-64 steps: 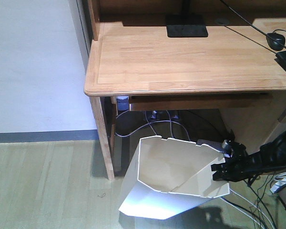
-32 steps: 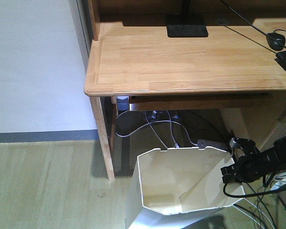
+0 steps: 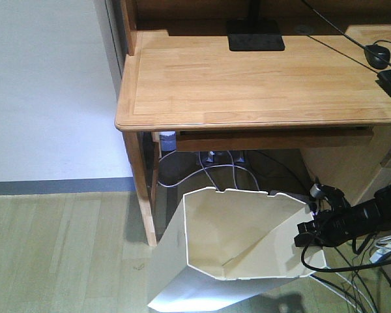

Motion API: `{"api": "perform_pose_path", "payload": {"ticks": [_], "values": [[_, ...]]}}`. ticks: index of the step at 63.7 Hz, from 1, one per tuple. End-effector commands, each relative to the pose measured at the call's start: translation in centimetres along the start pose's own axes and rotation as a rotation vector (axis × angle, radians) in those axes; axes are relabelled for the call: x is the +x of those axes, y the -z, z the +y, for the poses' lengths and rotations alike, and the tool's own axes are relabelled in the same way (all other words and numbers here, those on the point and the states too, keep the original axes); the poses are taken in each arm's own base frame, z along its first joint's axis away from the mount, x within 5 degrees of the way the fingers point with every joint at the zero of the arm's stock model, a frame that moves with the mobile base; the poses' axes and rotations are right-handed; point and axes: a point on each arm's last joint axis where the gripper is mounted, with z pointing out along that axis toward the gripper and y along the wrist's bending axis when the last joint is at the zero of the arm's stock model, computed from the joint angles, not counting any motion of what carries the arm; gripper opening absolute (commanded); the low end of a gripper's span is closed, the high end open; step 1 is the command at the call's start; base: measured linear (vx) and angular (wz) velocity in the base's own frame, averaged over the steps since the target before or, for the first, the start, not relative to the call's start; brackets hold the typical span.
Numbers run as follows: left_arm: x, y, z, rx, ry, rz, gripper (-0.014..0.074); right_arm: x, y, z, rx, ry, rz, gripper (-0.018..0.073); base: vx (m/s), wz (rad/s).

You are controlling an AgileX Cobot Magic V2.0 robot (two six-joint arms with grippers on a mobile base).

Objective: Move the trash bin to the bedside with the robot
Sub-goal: 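Hold the bin in the right gripper while the base turns away from the desk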

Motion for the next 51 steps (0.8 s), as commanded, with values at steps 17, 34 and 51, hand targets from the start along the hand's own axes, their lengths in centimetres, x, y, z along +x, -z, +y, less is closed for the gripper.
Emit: {"api": "perform_pose_path", "payload": {"ticks": [17,34,51], "values": [[-0.54,0.08,-0.08,0.011,0.006,-0.076,-0.0006,-1.86,2.30,2.62,-0.186,0.030,-0.084,-0.0005,0.00,0.00],[-0.54,0.08,-0.08,0.011,0.006,-0.076,-0.0006,-1.86,2.30,2.62,-0.186,0.030,-0.084,-0.0005,-0.02,0.09],[-0.54,0.08,-0.08,0.011,0.006,-0.076,-0.0006,-1.86,2.30,2.61,-0.185,0.030,-0.084,-0.0005,-0.07,0.32]]}}
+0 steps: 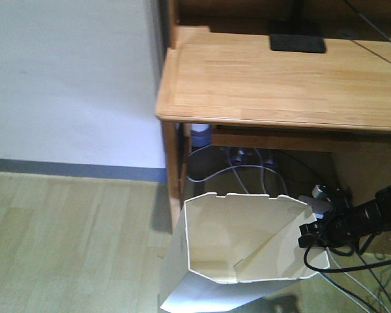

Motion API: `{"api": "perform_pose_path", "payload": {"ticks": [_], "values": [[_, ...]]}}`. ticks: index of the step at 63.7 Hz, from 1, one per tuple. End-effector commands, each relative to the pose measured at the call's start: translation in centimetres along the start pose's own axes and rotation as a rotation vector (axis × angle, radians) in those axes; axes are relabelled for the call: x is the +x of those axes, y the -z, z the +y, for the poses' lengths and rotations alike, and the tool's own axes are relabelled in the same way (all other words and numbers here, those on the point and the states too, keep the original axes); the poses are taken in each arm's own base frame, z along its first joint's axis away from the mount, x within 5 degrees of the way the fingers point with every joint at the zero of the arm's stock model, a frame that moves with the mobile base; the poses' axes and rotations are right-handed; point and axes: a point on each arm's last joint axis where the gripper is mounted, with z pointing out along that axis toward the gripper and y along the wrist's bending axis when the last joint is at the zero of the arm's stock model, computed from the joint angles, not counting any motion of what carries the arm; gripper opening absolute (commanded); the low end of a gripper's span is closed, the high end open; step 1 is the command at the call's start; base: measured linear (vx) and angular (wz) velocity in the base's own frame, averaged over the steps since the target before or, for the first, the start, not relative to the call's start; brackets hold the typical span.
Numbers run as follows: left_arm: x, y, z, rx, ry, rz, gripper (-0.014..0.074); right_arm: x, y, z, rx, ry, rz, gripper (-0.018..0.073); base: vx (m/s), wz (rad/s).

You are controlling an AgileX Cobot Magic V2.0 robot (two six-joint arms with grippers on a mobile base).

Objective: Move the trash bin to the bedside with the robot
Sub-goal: 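Hold the bin in the right gripper while the base turns away from the desk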

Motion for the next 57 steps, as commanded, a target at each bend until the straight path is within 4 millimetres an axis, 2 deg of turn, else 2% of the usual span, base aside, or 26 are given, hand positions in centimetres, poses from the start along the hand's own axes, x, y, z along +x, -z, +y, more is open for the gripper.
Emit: {"api": "perform_pose_path", "payload": {"ticks": [1,57], "values": [[-0.54,0.08,-0.08,0.011,0.006,-0.076,-0.0006,-1.92,2.42,2.92,-0.229,0.024,-0.091,-0.0005,-0.09,0.45],[-0.54,0.08,-0.08,0.011,0.006,-0.076,-0.0006,-1.92,2.42,2.92,-0.229,0.024,-0.091,-0.0005,-0.06,0.52]]}}
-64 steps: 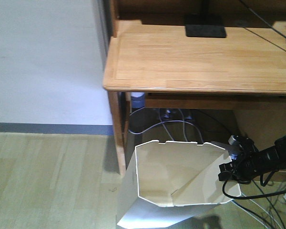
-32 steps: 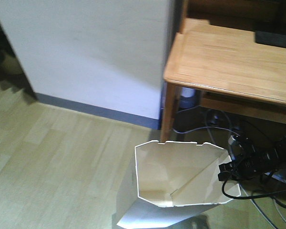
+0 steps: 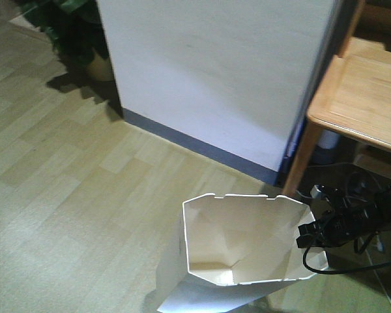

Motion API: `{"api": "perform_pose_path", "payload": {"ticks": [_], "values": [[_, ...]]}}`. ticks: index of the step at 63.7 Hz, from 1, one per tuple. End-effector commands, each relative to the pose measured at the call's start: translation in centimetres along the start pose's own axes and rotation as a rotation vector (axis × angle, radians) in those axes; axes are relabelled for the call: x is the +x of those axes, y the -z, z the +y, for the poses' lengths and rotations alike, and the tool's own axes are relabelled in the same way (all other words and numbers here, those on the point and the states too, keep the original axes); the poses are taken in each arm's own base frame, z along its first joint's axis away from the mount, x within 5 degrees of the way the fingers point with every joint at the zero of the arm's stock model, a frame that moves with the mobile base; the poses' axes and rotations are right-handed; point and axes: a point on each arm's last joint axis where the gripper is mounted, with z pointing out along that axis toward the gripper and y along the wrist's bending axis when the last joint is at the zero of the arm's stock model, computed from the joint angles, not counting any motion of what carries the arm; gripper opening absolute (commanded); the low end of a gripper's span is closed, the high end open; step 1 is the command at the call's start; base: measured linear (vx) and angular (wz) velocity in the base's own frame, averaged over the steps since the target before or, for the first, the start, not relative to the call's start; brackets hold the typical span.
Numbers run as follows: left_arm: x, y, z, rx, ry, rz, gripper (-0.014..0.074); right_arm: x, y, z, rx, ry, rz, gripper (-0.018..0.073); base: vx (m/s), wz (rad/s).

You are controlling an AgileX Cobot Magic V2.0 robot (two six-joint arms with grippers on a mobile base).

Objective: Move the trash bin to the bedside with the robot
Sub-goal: 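Hold the bin in the right gripper while the base turns away from the desk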

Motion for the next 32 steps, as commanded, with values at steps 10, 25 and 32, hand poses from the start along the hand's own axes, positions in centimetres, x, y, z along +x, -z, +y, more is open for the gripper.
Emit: {"api": "perform_pose_path", "payload": {"ticks": [10,25,32], "values": [[-0.54,0.08,-0.08,0.011,0.006,-0.076,-0.0006,-1.93,2.39,2.78,-0.213,0.020,-0.093,-0.0005,0.05,0.41],[-0.54,0.08,-0.08,0.011,0.006,-0.076,-0.0006,-1.93,2.39,2.78,-0.213,0.020,-0.093,-0.0005,0.09,0.37],[-0.54,0.08,-0.08,0.011,0.006,-0.076,-0.0006,-1.93,2.39,2.78,-0.213,0.020,-0.093,-0.0005,0.10,0.38]]}}
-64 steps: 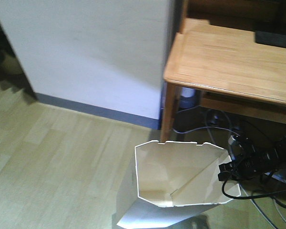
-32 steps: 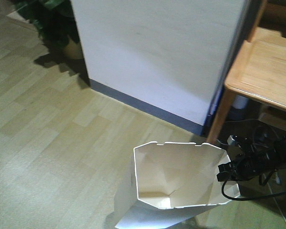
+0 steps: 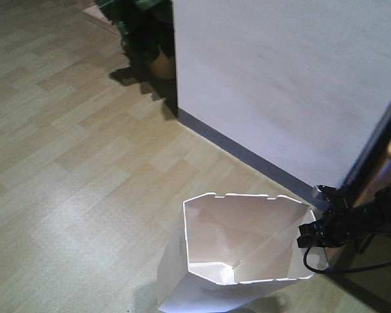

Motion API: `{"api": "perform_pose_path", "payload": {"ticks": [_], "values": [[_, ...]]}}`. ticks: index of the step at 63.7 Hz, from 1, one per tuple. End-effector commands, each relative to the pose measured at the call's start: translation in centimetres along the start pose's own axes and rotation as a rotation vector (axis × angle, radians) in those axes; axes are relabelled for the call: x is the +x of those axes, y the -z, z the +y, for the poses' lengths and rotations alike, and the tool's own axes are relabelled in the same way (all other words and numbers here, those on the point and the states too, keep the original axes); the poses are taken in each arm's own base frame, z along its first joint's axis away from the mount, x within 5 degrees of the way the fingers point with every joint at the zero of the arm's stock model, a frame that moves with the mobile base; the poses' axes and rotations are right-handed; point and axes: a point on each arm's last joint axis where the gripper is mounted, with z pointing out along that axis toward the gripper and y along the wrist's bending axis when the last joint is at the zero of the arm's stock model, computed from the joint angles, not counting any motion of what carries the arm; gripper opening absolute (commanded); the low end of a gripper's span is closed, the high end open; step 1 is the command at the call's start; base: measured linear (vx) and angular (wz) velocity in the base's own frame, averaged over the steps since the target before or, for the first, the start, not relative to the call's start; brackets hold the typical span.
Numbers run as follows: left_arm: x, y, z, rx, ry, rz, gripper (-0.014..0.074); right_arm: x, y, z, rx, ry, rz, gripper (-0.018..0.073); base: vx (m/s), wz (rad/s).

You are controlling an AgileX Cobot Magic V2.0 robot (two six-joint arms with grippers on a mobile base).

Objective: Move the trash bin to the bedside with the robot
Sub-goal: 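Hold the bin in the right gripper while the base turns away from the desk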

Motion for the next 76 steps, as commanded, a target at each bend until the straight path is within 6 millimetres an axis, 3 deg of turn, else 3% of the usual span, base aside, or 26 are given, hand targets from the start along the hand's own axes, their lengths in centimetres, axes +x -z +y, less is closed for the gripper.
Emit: {"api": "perform_pose_path", "payload": {"ticks": [1,76], "values": [[-0.54,0.08,-0.08,0.011,0.006,-0.076,-0.0006,-1.94,2.40,2.79,-0.215,0.020,-0.093,-0.0005,0.11,0.39],[-0.54,0.08,-0.08,0.011,0.006,-0.076,-0.0006,-1.94,2.40,2.79,-0.215,0.020,-0.093,-0.0005,0.15,0.55]]}}
